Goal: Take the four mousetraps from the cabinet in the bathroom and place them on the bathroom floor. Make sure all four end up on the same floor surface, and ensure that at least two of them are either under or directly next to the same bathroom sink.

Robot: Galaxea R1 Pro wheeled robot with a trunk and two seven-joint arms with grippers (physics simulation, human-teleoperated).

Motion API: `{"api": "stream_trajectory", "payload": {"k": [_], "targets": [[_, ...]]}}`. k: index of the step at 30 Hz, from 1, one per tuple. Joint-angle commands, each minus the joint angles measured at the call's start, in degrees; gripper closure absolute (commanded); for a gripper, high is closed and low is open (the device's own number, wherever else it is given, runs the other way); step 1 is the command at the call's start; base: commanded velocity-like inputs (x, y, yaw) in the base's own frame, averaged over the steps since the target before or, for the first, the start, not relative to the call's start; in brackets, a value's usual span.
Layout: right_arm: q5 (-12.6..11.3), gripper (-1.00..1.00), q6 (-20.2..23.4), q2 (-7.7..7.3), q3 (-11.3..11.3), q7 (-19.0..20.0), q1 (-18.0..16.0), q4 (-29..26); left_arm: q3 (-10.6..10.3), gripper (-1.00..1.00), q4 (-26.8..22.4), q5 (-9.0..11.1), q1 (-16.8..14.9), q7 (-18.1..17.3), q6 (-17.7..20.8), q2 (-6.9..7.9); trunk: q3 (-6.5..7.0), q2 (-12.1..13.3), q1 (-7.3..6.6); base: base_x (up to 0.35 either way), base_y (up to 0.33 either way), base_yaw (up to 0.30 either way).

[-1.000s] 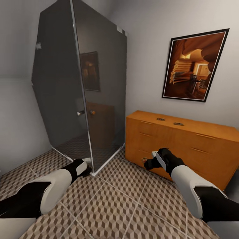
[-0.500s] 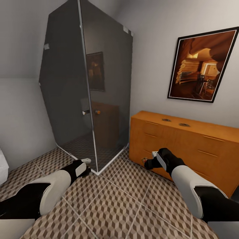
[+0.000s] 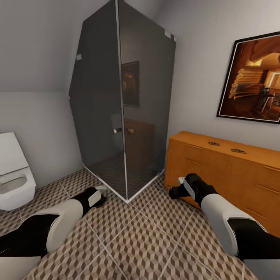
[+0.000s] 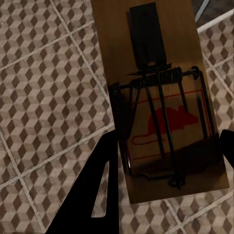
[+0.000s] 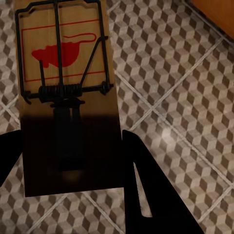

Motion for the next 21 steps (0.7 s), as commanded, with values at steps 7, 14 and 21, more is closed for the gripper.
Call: {"api": "stream_trajectory", "payload": {"k": [7, 14, 21], "targets": [[0.52, 1.0, 0.31, 0.06, -0.11, 0.01, -0.01, -0.11, 0.03, 1.0, 0.0, 0.09, -0.04, 0.5, 0.25, -0.03, -0.07, -0.04, 0.0, 0.0, 0.0, 0.278], [0.38, 1.0, -0.26, 0.15, -0.1, 0.0, -0.01, -0.04, 0.07, 1.0, -0.03, 0.1, -0.04, 0.51, 0.22, -0.03, -0.07, -0.04, 0.0, 0.0, 0.0, 0.278], [0.47, 1.0, -1.65, 0.15, -0.1, -0.21, -0.01, 0.8, 0.05, 1.0, -0.03, 0.05, -0.04, 0.45, 0.25, -0.03, -0.07, -0.04, 0.0, 0.0, 0.0, 0.278]]}}
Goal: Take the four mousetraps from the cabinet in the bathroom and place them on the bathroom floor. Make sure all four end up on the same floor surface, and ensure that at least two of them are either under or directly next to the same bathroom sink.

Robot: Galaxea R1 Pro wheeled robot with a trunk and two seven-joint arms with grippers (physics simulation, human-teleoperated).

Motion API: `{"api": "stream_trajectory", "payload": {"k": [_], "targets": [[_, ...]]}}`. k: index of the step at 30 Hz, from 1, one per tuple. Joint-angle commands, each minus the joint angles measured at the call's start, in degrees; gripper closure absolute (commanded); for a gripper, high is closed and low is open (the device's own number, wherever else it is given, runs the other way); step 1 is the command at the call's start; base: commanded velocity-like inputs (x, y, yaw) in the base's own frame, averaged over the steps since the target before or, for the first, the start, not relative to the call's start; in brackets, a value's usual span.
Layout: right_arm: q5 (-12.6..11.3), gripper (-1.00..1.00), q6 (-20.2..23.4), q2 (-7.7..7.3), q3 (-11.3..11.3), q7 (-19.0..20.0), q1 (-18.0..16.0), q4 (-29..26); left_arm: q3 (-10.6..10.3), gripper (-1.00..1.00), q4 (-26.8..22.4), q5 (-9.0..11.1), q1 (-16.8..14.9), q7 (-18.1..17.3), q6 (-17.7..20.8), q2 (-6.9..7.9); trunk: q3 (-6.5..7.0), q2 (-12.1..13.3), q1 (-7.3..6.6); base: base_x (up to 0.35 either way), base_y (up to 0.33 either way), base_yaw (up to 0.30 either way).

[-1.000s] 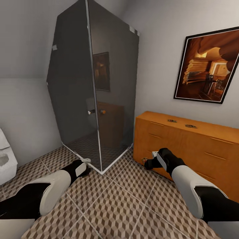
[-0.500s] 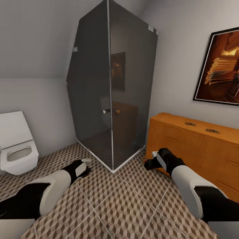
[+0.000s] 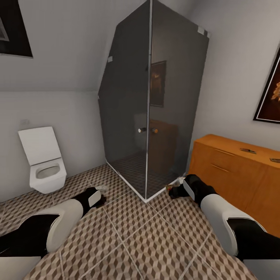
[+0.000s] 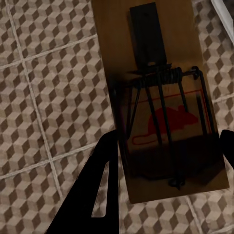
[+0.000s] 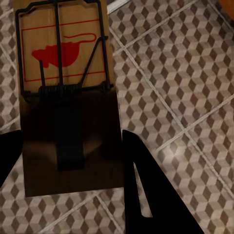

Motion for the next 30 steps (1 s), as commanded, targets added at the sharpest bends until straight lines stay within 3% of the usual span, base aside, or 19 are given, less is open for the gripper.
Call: {"api": "stream_trajectory", "payload": {"k": [1, 21, 30], "targets": [[0.32, 1.0, 0.28, 0.0, -0.11, 0.09, -0.01, -0.08, 0.06, 1.0, -0.04, 0.11, -0.04, 0.44, 0.21, -0.03, -0.06, -0.04, 0.0, 0.0, 0.0, 0.278], [0.26, 1.0, 0.16, 0.0, -0.11, 0.48, -0.01, 0.04, 0.1, 1.0, -0.03, 0.16, -0.04, 0.53, 0.12, -0.03, -0.06, -0.04, 0.0, 0.004, 0.0, 0.278], [0.26, 1.0, 0.16, 0.0, -0.11, 0.49, -0.01, 0.04, 0.2, 1.0, 0.03, 0.23, -0.04, 0.52, 0.05, 0.05, -0.06, -0.04, 0.0, 0.221, 0.0, 0.278]]}}
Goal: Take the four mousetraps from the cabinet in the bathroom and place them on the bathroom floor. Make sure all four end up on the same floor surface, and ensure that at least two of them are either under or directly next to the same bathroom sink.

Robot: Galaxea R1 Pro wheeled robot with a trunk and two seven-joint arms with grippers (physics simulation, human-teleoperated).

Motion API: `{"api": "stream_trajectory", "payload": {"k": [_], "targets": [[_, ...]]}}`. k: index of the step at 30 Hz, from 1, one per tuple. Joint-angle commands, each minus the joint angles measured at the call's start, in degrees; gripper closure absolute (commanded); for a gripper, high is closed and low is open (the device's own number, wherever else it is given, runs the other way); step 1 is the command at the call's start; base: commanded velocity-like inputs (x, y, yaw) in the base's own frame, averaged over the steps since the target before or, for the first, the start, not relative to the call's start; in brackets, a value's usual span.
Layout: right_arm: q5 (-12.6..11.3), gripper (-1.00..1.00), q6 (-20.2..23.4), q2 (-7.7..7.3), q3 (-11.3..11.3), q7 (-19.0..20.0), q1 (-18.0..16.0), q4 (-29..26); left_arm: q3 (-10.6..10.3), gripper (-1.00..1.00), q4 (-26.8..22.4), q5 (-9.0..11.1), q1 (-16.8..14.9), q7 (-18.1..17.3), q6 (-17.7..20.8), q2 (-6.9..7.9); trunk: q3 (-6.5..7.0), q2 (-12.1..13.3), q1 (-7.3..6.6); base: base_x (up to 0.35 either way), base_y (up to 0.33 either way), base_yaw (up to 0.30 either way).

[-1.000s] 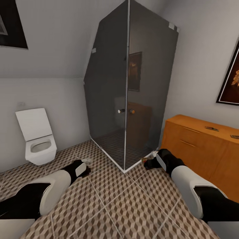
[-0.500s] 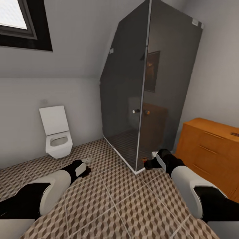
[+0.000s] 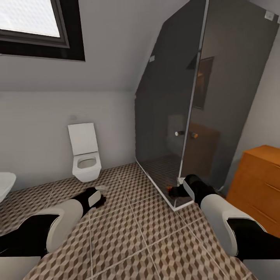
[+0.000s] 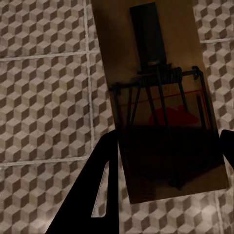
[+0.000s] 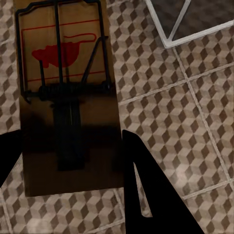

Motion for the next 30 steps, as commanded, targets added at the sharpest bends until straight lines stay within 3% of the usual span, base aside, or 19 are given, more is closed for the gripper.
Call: {"api": "stream_trajectory", "payload": {"k": [1, 21, 30], "targets": [[0.32, 1.0, 0.31, 0.0, -0.11, 0.1, -0.02, -0.11, 0.07, 1.0, -0.03, 0.11, -0.05, 0.42, 0.19, -0.03, -0.07, -0.03, 0.03, 0.296, 0.0, 0.278], [0.32, 1.0, 0.31, 0.06, -0.11, 0.04, -0.02, -0.1, 0.05, 1.0, -0.03, 0.19, -0.05, 0.35, 0.19, -0.02, -0.07, -0.03, 0.03, 0.298, 0.0, 0.278], [0.32, 1.0, 0.31, 0.08, -0.11, 0.01, -0.02, -0.04, 0.09, 1.0, -0.03, 0.15, -0.05, 0.35, 0.19, -0.09, -0.07, -0.03, 0.03, 0.196, 0.0, 0.278]]}}
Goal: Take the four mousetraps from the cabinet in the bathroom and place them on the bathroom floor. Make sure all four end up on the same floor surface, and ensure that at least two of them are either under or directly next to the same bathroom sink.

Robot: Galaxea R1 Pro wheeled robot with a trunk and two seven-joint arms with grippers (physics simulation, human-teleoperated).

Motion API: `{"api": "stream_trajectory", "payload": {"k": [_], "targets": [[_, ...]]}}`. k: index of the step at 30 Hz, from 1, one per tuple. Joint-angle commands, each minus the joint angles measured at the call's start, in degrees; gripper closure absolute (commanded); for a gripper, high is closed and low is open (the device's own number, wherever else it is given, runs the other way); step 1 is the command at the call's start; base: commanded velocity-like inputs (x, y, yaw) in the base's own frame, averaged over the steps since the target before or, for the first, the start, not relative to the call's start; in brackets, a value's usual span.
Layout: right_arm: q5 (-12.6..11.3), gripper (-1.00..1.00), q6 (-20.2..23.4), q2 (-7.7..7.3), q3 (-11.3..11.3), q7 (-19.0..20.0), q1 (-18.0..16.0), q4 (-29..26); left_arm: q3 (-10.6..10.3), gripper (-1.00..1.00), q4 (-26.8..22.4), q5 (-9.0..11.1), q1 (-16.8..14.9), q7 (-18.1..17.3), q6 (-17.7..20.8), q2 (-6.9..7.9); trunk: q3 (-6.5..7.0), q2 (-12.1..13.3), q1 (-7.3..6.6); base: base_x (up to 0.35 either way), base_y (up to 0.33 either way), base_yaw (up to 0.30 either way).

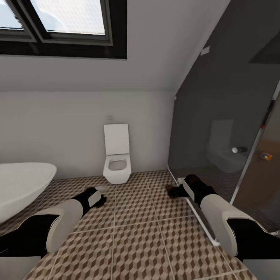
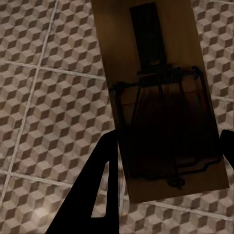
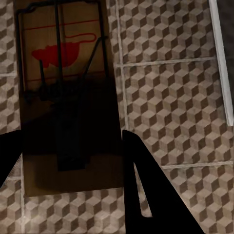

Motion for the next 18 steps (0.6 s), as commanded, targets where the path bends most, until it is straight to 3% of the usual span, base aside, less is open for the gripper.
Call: {"api": "stream_trajectory", "payload": {"k": [1, 18], "targets": [[0.32, 1.0, 0.31, 0.0, -0.11, 0.1, -0.01, -0.12, 0.09, 1.0, -0.03, 0.08, -0.05, 0.44, 0.21, -0.04, -0.07, -0.03, 0.01, 0.114, 0.0, 0.278], [0.32, 1.0, 0.31, 0.0, -0.11, 0.1, -0.01, -0.1, 0.12, 1.0, -0.03, 0.07, -0.05, 0.44, 0.28, -0.05, -0.07, -0.03, 0.01, 0.022, 0.0, 0.278]]}}
